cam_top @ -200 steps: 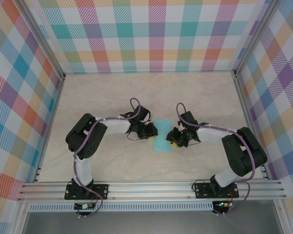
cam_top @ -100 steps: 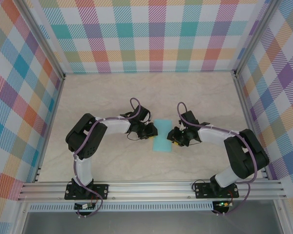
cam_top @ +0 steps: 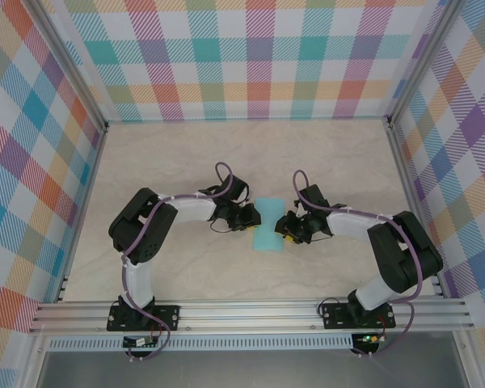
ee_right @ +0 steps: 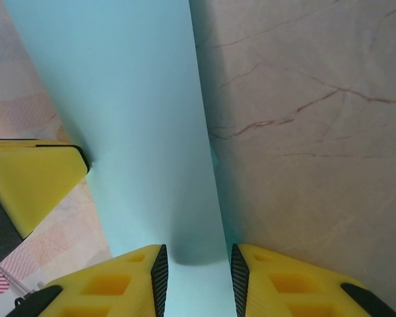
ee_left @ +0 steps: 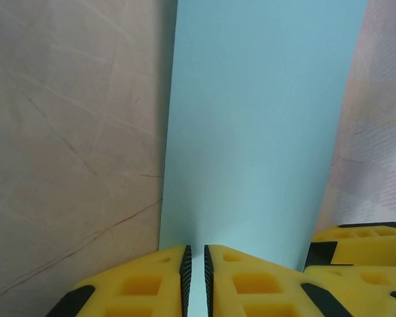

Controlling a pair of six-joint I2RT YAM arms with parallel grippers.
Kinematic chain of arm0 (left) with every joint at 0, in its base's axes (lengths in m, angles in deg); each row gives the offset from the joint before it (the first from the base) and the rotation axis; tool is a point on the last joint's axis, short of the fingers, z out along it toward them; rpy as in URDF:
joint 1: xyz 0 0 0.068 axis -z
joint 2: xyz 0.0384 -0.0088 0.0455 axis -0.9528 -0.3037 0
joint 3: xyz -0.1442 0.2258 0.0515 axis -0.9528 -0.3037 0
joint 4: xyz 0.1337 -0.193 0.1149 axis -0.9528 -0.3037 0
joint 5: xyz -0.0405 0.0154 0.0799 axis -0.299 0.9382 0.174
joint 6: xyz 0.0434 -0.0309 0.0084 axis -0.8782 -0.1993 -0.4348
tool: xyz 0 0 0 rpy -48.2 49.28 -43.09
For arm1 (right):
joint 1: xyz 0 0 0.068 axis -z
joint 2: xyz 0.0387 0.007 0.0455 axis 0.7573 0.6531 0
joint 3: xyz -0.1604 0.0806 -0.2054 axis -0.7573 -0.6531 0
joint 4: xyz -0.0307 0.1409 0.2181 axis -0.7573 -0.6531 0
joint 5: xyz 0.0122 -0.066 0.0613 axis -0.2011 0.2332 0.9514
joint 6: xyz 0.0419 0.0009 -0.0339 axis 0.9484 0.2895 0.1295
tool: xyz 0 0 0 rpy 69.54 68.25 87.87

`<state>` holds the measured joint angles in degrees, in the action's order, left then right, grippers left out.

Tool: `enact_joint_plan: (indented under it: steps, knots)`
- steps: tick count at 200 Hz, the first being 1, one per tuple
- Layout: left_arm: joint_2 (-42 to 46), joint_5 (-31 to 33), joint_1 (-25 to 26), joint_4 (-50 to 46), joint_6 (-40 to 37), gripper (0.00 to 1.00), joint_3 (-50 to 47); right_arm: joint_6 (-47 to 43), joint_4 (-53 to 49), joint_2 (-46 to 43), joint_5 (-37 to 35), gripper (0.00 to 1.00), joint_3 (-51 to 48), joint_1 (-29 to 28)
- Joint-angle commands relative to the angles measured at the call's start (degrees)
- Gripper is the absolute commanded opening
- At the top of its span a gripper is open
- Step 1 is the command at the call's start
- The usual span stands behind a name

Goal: Fold a paper plane with a square sheet of paper (pick it up from the middle)
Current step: Third fold the triangle at the center of the table.

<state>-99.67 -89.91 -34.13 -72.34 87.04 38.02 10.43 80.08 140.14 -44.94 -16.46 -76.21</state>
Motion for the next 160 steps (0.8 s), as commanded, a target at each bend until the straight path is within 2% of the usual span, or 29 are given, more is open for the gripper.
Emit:
enact_joint_plan:
  steps: [1, 30, 94, 160]
  knots:
    - [-1.72, 0.18, 0.74, -1.56, -0.52, 0.17, -0.82, 0.07, 1.57, -1.6, 1.46, 0.33, -0.58, 0.18]
    - [-1.65, 0.0, 0.74, -1.74, -0.83, 0.17, -0.56, -0.27, 0.4, -1.79, 0.37, 0.35, 0.27, 0.87]
    - [-1.76, 0.18, 0.7, -2.27, -1.19, 0.17, -0.29, -2.36, 1.99, 0.45, 5.76, 0.36, 1.83, 3.16]
    - [-1.83, 0.26, 0.74, -2.9, -1.58, 0.17, 0.06, -3.24, 3.03, 3.66, 7.98, 0.35, 3.52, 3.78]
